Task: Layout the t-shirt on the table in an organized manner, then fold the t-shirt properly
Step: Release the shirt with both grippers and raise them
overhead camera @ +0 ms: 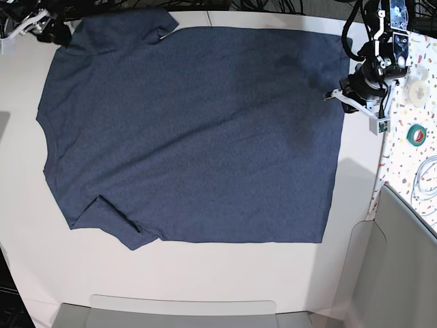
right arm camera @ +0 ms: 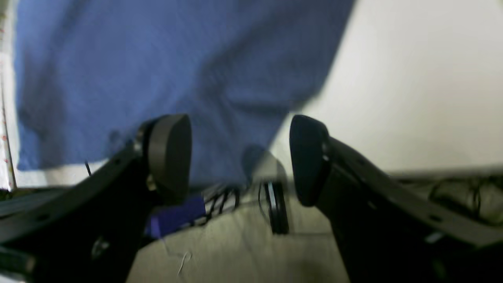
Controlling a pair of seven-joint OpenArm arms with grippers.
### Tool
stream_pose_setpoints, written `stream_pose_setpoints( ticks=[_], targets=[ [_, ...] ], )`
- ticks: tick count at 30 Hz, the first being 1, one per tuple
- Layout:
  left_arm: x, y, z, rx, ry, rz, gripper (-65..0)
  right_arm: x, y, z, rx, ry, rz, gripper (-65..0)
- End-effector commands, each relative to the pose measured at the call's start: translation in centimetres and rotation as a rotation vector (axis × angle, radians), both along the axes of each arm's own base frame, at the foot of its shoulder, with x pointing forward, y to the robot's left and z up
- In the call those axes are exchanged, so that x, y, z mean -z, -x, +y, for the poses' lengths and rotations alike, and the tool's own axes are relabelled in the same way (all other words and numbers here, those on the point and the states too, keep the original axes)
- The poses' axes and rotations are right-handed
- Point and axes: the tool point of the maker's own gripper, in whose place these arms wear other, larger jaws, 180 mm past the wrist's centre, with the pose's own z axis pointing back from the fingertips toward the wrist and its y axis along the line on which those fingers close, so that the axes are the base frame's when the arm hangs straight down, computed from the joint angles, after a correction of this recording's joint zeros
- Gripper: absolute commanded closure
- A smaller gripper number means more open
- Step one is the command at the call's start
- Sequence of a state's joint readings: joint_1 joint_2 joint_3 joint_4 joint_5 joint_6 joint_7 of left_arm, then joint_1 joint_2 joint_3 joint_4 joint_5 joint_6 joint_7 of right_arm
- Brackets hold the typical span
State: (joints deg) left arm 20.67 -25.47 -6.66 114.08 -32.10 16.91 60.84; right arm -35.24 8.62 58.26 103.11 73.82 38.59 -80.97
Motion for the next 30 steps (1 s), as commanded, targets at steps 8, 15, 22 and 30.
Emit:
stream_pose_setpoints(
  ticks=[8, 15, 22, 30],
  targets=[
    [-0.5, -0.5, 0.7, -0.001, -0.024, -0.021, -5.7, 2.7, 0.4, -1.3, 0.099, -0.110, 0.010, -38.3],
    [-0.5, -0.5, 0.8, 0.000, -0.025, -0.021, -5.7, 4.6, -0.2, -0.4, 0.162, -0.202, 0.003, -38.3],
    [-0.5, -0.4, 0.9, -0.004, -0.027, -0.022, -5.7, 6.4, -0.7, 4.6, 0.086, -0.303, 0.043, -38.3],
    [-1.3, -0.7, 2.3, -0.051, -0.037, -0.053, -5.8, 7.7, 0.3, 4.9, 0.070, -0.264, 0.114, -32.2]
  ],
)
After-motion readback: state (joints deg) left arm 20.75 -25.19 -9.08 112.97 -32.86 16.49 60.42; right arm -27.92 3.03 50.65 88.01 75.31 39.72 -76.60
